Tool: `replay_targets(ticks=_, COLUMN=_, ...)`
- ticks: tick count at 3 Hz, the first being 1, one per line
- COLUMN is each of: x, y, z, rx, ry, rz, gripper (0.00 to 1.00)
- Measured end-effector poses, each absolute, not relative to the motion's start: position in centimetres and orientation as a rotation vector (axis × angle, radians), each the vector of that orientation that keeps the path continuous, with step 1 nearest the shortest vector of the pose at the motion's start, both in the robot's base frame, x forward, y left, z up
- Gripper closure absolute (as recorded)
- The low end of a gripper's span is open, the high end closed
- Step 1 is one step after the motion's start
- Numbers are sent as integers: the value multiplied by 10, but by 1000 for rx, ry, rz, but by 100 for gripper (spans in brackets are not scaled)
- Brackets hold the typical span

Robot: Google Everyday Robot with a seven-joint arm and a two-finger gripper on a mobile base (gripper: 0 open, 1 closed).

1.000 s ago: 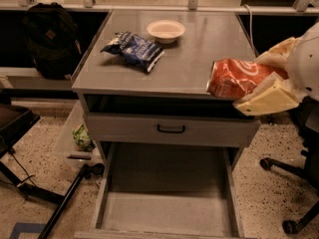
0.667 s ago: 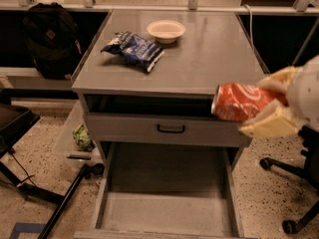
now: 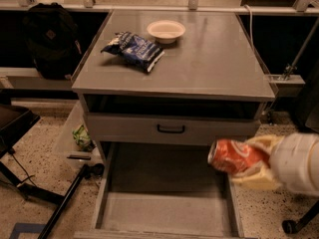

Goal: Place coke can into middle drawer

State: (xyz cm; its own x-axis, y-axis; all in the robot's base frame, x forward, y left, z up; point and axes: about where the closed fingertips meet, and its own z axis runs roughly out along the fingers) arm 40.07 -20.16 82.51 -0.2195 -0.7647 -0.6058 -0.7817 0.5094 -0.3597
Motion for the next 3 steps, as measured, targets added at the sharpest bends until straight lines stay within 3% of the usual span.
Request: replay_targets(ticks=3, x=331, y=-186, z=487, rx=-1067, ry=2238, rz=371, gripper=100)
